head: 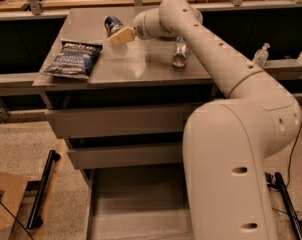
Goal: Place pepsi can into bottom drawer
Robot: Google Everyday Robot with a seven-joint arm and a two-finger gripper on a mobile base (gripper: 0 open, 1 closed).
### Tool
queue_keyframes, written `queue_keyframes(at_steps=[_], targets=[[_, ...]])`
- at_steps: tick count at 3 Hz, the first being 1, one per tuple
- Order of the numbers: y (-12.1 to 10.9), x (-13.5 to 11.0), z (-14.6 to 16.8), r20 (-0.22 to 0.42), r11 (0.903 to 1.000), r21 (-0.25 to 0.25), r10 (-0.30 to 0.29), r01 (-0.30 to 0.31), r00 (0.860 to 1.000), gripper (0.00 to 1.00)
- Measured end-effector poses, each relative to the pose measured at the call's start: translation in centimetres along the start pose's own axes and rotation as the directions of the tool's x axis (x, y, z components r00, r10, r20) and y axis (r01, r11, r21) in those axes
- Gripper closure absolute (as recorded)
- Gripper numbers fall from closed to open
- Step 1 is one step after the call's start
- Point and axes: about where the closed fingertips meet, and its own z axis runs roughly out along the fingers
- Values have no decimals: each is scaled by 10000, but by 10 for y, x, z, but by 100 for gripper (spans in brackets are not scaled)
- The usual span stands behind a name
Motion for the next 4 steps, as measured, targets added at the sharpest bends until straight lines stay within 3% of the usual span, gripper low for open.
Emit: queue_keyframes(at_steps=[2, 3, 4], targets=[[-15, -2, 60, 892, 9981, 153, 581, -597, 9943, 0], [-17, 1, 79, 1018, 9959, 215, 853, -879, 9911, 0], [-17, 7, 92, 820, 9940, 311, 1025, -1053, 9914, 17]])
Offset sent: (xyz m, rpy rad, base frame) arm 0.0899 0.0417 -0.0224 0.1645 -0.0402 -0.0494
